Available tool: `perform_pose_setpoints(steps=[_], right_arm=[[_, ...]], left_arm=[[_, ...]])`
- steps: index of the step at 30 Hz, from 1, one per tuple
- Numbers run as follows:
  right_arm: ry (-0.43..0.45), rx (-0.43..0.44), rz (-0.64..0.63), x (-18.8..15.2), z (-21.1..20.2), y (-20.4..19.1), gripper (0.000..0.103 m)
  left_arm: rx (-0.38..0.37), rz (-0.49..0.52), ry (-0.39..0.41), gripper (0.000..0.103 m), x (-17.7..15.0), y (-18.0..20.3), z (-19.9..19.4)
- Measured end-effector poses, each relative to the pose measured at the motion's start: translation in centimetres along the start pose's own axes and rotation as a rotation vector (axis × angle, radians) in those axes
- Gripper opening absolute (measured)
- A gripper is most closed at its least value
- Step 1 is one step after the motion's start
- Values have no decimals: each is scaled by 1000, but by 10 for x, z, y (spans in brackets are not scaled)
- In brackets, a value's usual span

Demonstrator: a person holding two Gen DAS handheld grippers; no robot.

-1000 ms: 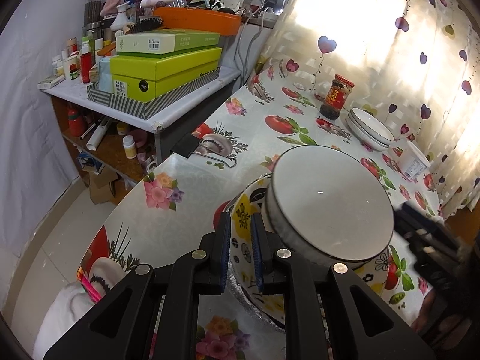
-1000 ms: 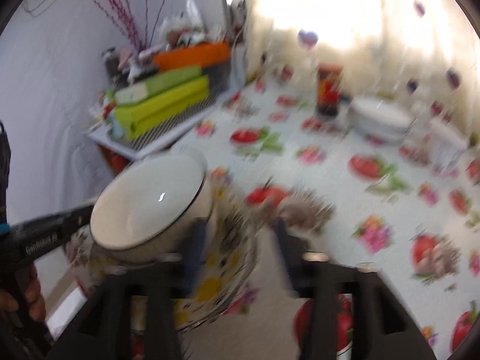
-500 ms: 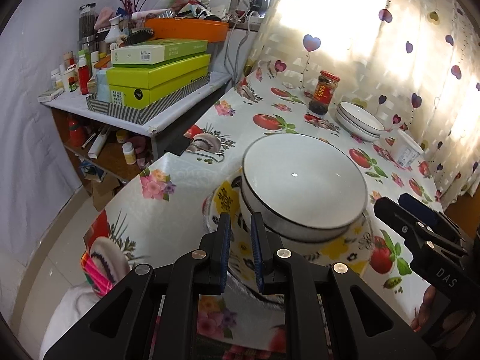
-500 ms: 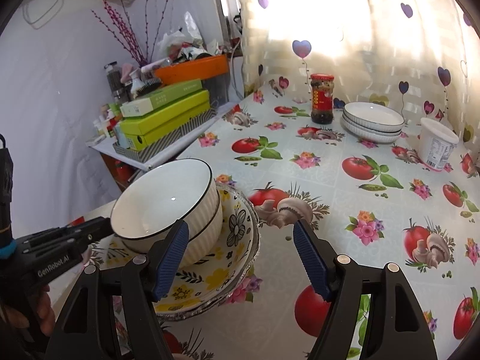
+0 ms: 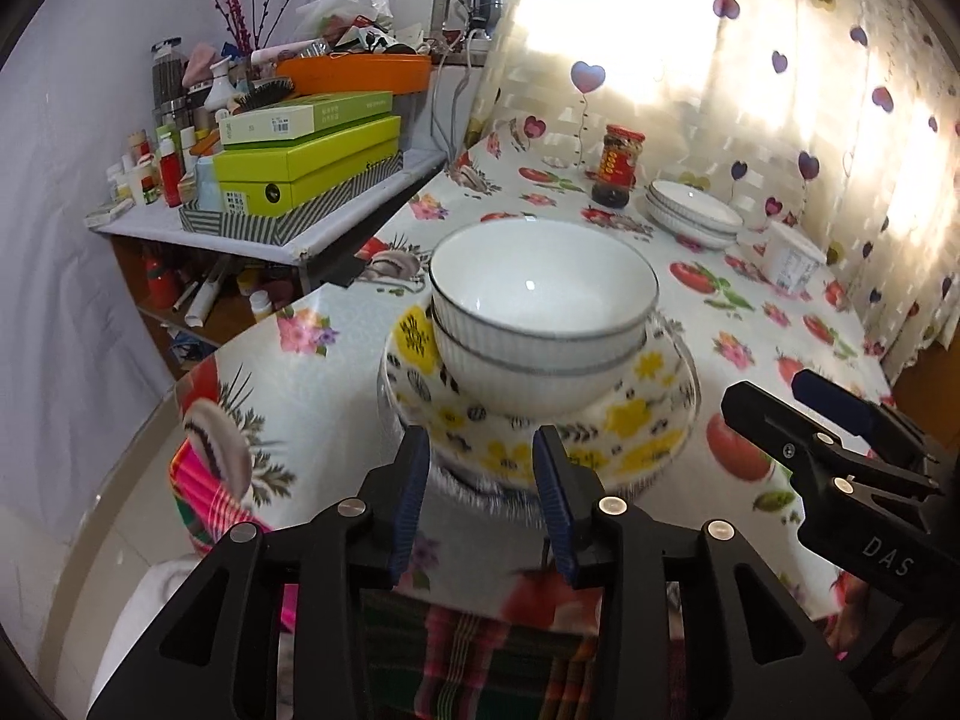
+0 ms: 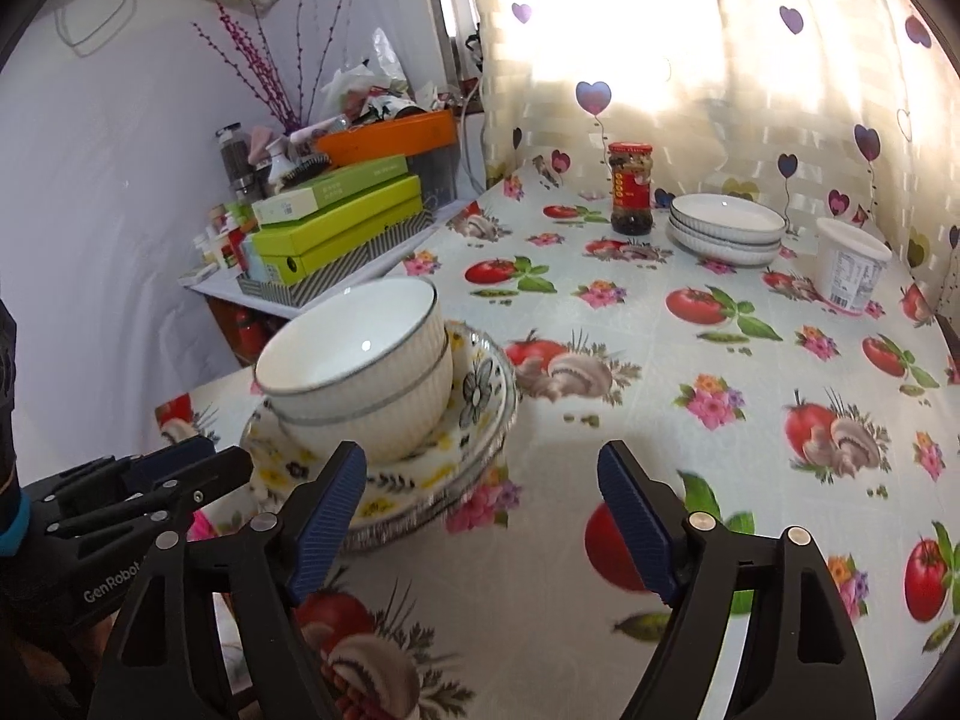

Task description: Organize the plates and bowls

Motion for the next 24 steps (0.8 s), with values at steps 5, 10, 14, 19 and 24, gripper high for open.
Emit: perform_pose_setpoints(steps=[5,10,14,19,24], right_arm=[[-33,-25,-10,-20,-3,4,82],[-66,-46,8,-38,-3,13,82],[-107,-83,-7,-53,2,17,82],[-157,-126,-26,-68,10,21,82],[-163,-141,-21,-72,11,27,83]], left_arm=[[4,9,-7,37,-16,7,-3],[0,19,-48,37,-35,14,2],[-4,39,-72,37,-47,21,7],[-7,42,-100,37,-56,27,13],[0,48,-109,37,-61,31,18]])
Point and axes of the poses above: each gripper's, at about its wrist camera, not at the fingertips, and z roughly the way its jaws point, y to its right, x to its top, the point moved 2 cm from there along z, roughly the way its jaws point, and after that the axes turned 5 degrees about z, right-handed, at the moved point
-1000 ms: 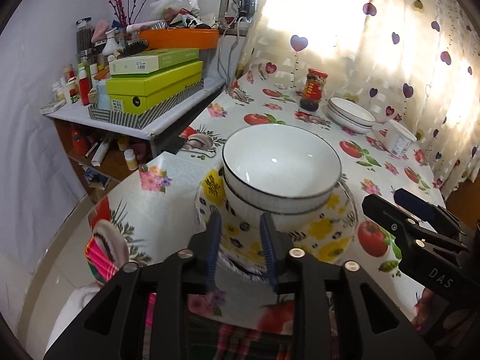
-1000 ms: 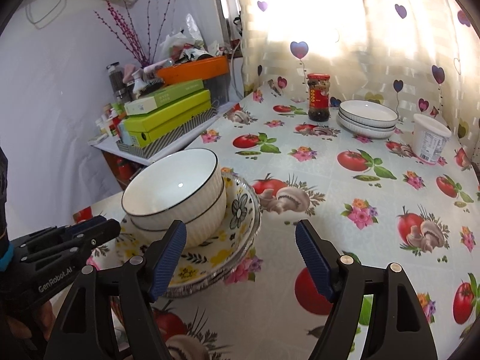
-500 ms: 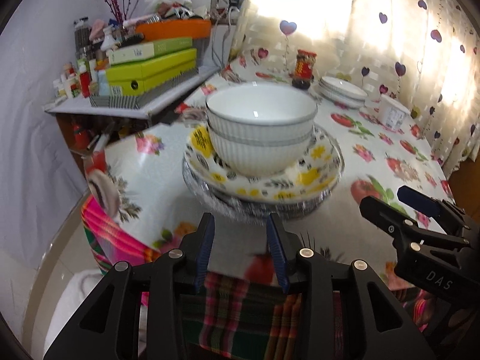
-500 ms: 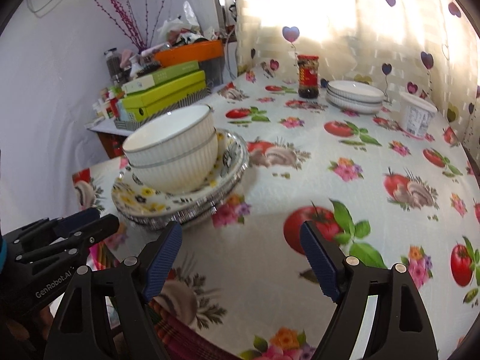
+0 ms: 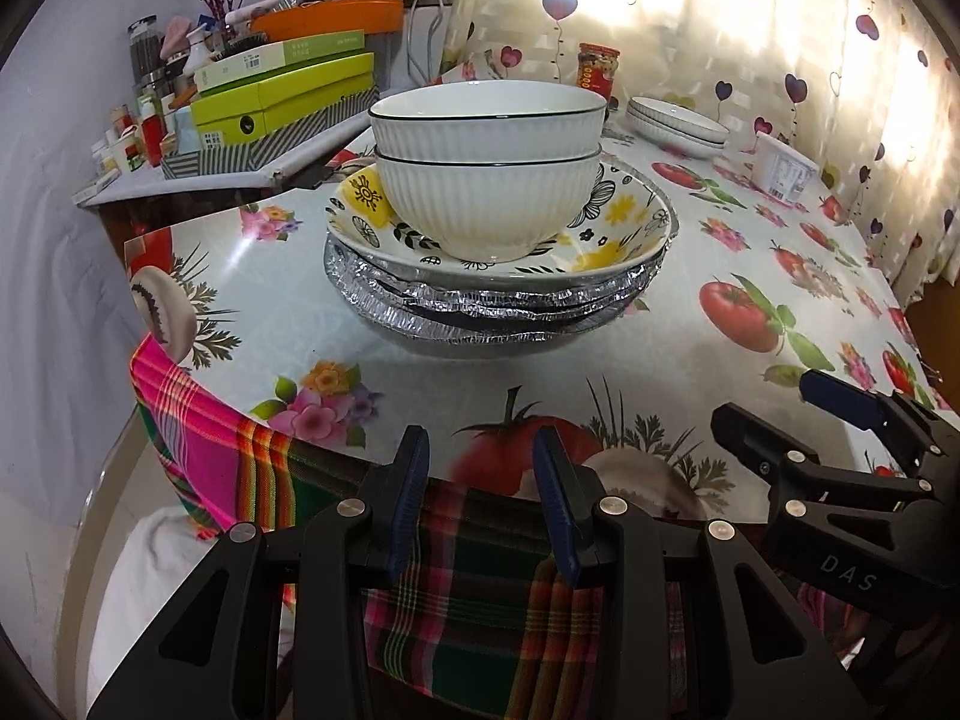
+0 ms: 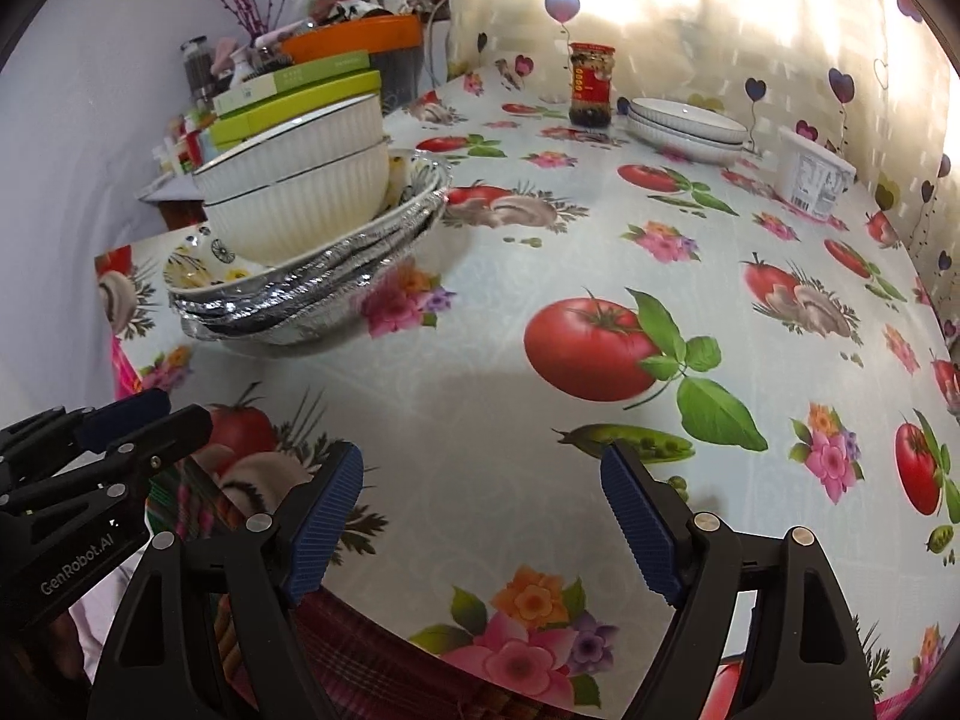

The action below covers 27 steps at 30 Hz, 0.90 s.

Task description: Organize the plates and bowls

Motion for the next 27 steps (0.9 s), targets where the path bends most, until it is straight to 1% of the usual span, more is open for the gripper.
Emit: perform_pose_setpoints(steps=[3,7,11,17,18,21,22,25,27], right_arm=[[-5,-10,9,0,3,4,83],[-16,-19,21,0,8,8,83],[-6,-22,14,0,10,8,84],[5,-36,3,0,12,8,85],[8,-39,2,0,13,8,85],[9,-41,2,0,13,8,86],[10,-42,1,0,13,7,87],[10,-41,0,0,14,7,89],[11,-40,-1,0,14,6,90]], left_arm=[[-3,0,-11,37,-1,2,5],[-3,17,-4,37,0,6,7],[2,18,-16,37,-1,6,13],[24,9,-2,38,1,5,17],[27,11,0,38,2,6,18],[4,12,1,50,3,8,19],[0,12,0,51,3,9,20],[34,28,2,51,3,13,21],[29,16,5,51,3,12,21]])
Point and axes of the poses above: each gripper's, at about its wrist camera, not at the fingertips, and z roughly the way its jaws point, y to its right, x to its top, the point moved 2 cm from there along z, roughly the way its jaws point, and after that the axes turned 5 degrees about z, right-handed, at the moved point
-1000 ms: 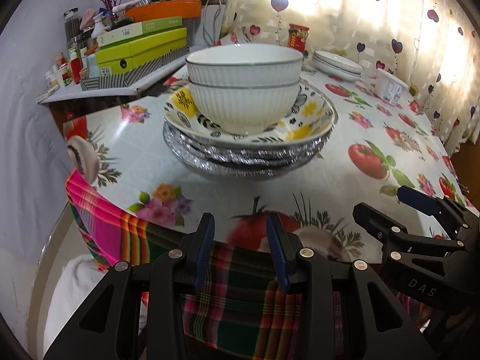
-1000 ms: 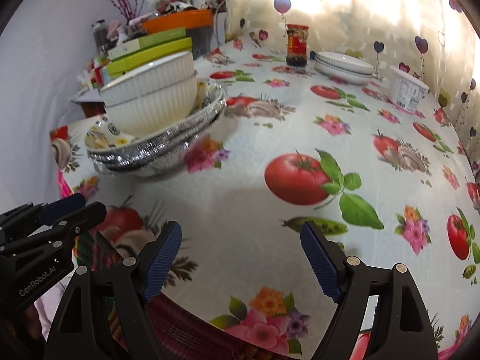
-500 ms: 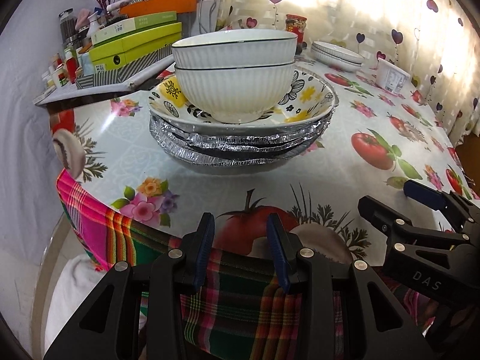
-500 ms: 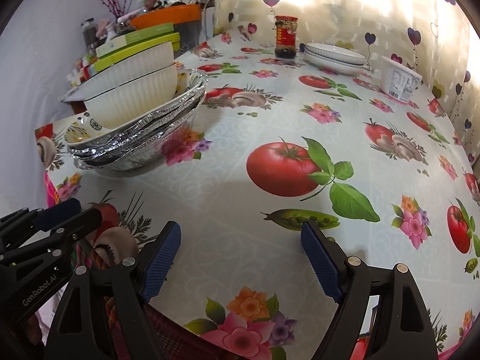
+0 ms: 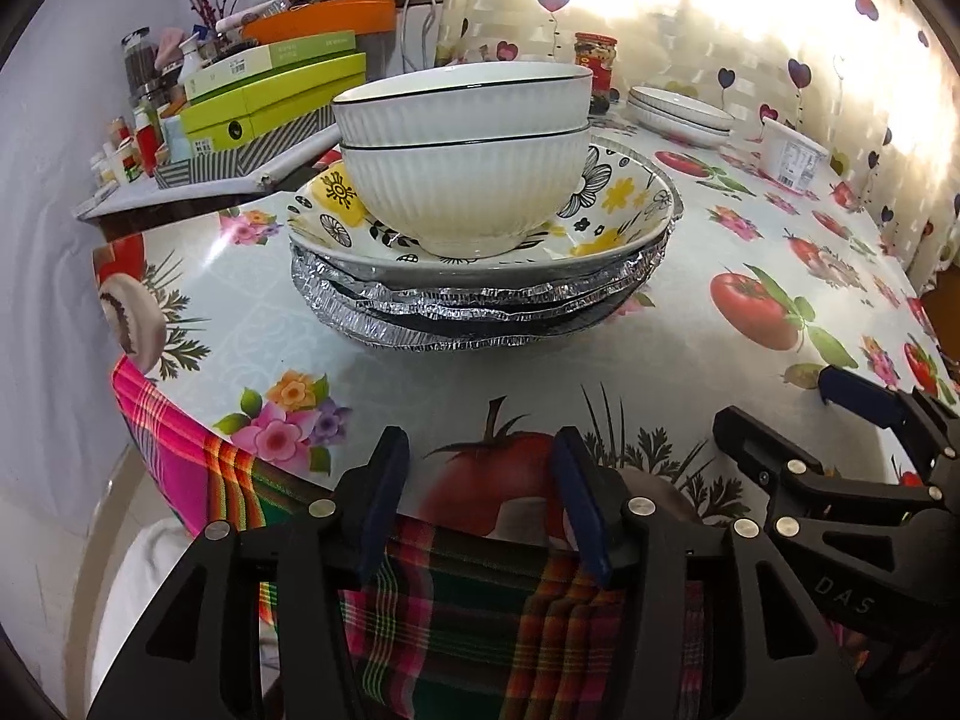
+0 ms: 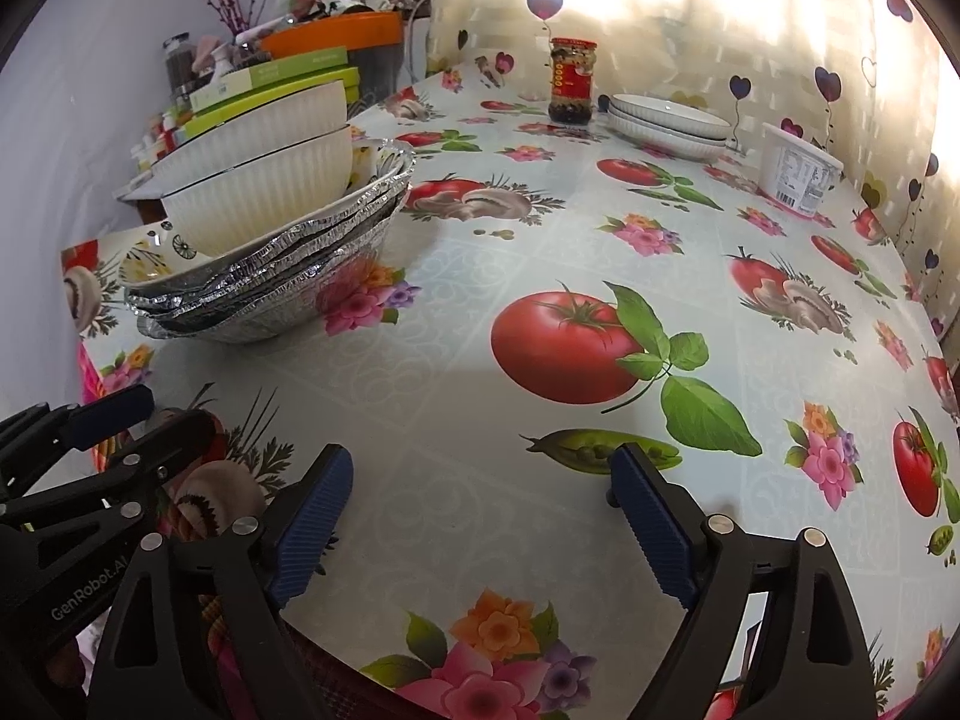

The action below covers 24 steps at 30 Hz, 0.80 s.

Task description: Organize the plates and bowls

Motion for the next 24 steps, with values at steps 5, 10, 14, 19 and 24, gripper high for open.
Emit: perform_pose_setpoints(steps=[5,10,14,19,24], right_arm=[[1,-2,0,0,0,0,91],[2,-7,4,0,0,0,91],[1,-11,8,0,1,0,92],[1,-13,10,0,1,1,93],[1,-14,11,0,1,0,93]], left_arm=[[2,-7,0,51,0,-2,0],[2,-7,0,51,-1,-2,0],[2,-7,0,51,-1,-2,0],[2,-6,0,51,-1,-2,0],[3,-6,0,52,-1,-2,0]])
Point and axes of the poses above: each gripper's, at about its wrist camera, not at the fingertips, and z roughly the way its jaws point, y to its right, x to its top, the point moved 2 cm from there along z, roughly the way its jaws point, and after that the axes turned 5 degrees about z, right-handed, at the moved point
